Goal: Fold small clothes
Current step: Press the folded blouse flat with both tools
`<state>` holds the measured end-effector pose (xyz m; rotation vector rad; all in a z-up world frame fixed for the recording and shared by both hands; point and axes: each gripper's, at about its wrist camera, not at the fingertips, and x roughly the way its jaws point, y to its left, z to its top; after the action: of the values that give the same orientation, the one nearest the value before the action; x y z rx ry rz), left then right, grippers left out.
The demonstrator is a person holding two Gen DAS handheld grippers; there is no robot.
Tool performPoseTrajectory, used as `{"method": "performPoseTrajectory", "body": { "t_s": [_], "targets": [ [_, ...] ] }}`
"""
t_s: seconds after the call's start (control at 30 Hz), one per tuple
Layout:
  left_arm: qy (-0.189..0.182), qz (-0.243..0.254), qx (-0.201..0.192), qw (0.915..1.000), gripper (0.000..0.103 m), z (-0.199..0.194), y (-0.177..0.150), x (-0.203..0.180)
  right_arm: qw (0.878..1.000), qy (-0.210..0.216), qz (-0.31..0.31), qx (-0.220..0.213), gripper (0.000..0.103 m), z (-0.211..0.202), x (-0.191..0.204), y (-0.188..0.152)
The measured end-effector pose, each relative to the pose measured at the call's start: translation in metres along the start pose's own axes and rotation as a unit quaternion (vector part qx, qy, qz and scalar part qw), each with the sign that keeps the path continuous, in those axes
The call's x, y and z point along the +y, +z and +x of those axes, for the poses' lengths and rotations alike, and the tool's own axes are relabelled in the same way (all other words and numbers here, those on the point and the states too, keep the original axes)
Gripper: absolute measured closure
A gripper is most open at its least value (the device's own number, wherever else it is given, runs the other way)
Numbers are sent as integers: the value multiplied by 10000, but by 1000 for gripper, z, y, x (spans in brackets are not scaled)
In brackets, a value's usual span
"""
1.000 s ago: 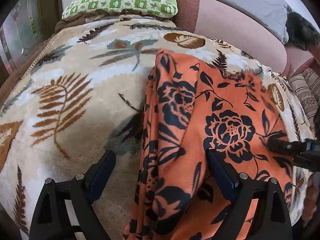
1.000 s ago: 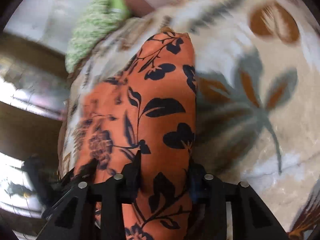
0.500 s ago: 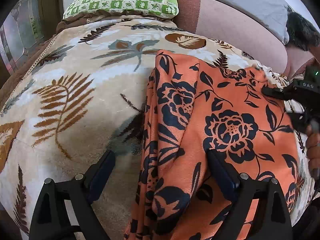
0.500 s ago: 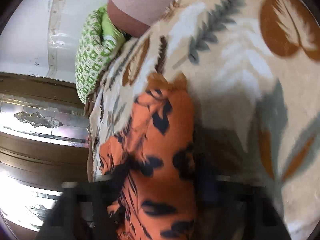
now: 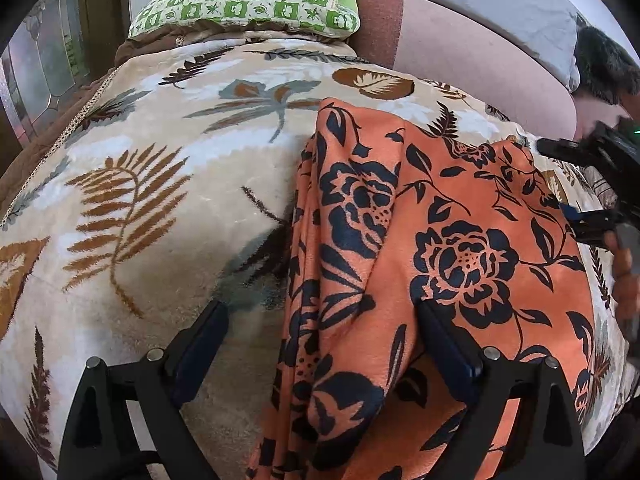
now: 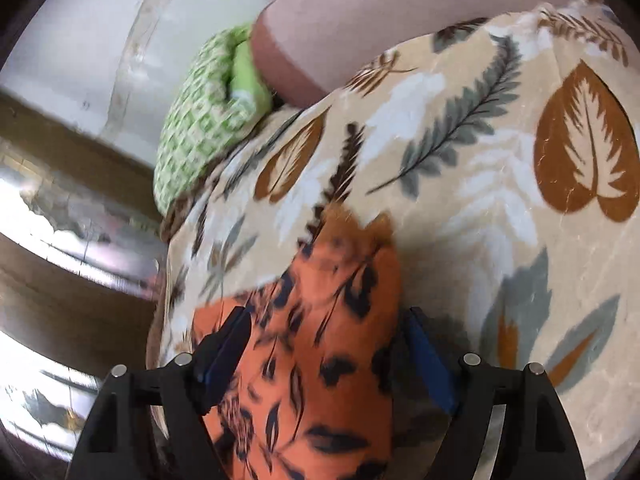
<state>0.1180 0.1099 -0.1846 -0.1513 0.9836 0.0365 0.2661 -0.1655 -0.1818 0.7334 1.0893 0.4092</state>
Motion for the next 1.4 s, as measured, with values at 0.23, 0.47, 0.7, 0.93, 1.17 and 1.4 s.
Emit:
{"method": "performPoseTrajectory", "body": {
  "t_s": [0.23, 0.47, 0.7, 0.93, 1.17, 1.4],
  "targets": [
    [-23, -55, 22, 10000, 6, 1, 0, 2, 9978, -506, -409, 86, 77, 20, 12, 6],
    [-63, -55, 16, 10000, 6, 1, 0, 4, 9992, -318, -223, -15, 15, -53, 4, -40],
    [-44, -41, 32, 10000, 6, 2, 0, 4, 9975, 107, 175, 672, 64, -29, -18, -103],
    [-43, -5, 80, 10000, 5, 1, 1, 2, 9969, -537, -24, 569, 66, -21, -14, -111],
    [-107, -65, 54, 9999, 5, -6, 1, 7, 9923, -858, -883, 144, 38, -61, 35, -118],
    [-163, -76, 51, 9998, 5, -5, 0, 8, 9969, -772, -164, -18, 29, -70, 16, -148]
  ]
}}
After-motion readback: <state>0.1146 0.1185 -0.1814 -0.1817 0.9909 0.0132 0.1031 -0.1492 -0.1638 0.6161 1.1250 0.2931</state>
